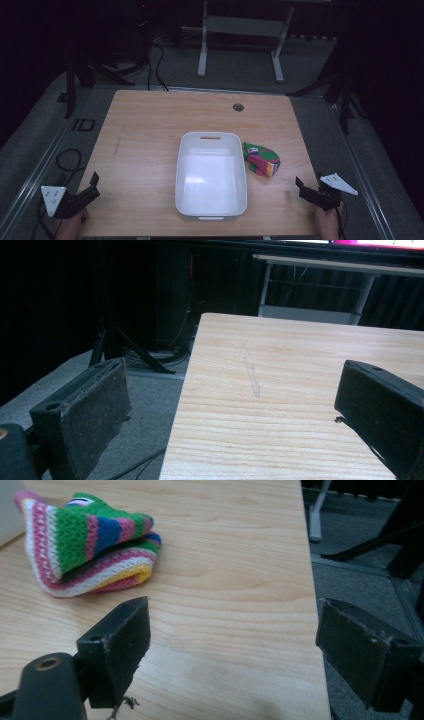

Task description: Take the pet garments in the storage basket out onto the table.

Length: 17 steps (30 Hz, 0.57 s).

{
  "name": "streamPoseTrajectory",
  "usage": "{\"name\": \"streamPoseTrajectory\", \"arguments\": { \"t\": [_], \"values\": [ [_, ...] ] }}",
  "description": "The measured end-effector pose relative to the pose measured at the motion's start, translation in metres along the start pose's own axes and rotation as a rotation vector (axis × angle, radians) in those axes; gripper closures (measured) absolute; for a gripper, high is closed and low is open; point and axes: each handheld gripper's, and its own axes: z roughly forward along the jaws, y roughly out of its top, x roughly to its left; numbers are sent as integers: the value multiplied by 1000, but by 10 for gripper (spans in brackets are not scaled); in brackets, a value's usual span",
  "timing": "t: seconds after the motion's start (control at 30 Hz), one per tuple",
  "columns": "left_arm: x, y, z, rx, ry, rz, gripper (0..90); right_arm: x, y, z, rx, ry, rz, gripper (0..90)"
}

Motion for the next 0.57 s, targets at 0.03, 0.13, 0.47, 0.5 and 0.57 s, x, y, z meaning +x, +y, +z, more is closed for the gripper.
{"name": "streamPoseTrajectory", "arguments": {
  "t": [0.03,0.13,0.47,0.5,0.57],
  "values": [
    [0,0,0,0,0,1,18,0,-2,0,-5,-11,8,140],
    [0,0,0,-2,-1,4,18,1,-6,-2,-36,-60,20,138],
    [0,0,0,-1,-4,3,18,-5,-10,-5,-82,-108,67,138],
    [0,0,0,0,-4,3,18,-5,-10,-5,-86,-108,68,138],
    [0,0,0,1,-4,-1,18,-5,-10,-5,-85,-109,67,138]
  ]
}}
